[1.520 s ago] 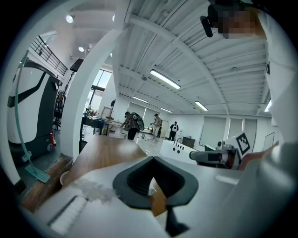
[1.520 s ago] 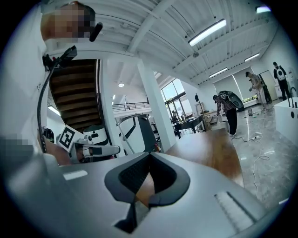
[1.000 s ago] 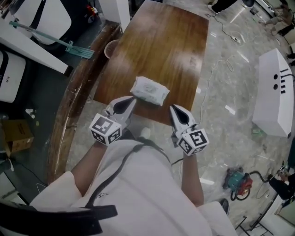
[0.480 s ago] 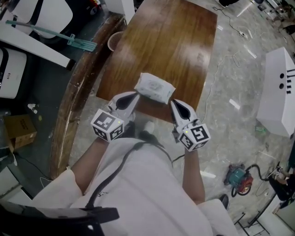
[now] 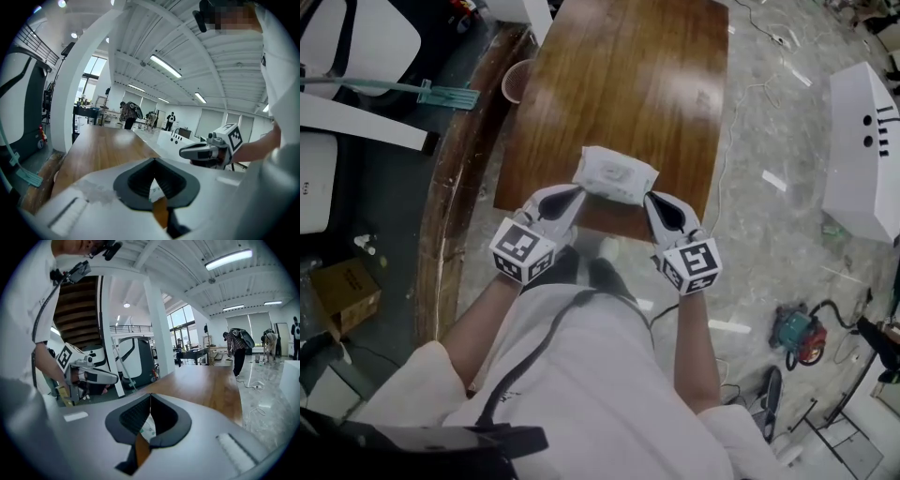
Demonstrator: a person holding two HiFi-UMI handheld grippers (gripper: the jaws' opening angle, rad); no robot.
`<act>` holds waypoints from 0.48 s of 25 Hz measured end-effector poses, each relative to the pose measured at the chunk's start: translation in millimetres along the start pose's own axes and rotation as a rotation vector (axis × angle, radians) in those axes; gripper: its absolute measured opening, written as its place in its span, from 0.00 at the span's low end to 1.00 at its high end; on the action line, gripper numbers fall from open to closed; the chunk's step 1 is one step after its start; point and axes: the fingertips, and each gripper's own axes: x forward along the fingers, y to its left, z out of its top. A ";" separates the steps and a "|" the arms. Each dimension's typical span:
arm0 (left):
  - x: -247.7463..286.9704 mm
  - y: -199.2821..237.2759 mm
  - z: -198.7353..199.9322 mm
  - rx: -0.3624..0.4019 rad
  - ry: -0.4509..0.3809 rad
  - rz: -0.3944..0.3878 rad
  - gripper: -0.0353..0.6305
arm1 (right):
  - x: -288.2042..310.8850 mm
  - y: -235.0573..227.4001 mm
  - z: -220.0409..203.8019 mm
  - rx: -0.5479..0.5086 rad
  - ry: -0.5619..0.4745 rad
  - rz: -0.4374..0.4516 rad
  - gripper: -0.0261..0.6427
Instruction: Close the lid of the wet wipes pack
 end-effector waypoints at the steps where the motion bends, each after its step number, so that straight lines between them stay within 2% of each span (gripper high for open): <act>1: 3.8 1.5 -3.3 0.004 0.008 -0.011 0.06 | 2.7 -1.1 -2.7 -0.013 0.014 -0.010 0.05; 4: 18.7 4.1 -11.6 0.023 0.031 -0.041 0.06 | 9.8 -8.1 -12.6 -0.022 0.046 -0.030 0.06; 6: 28.0 6.6 -16.8 0.027 0.046 -0.060 0.12 | 15.4 -12.2 -19.8 -0.020 0.068 -0.037 0.12; 12: 51.5 15.5 -31.3 0.033 0.078 -0.086 0.12 | 34.2 -24.7 -34.6 -0.014 0.109 -0.050 0.16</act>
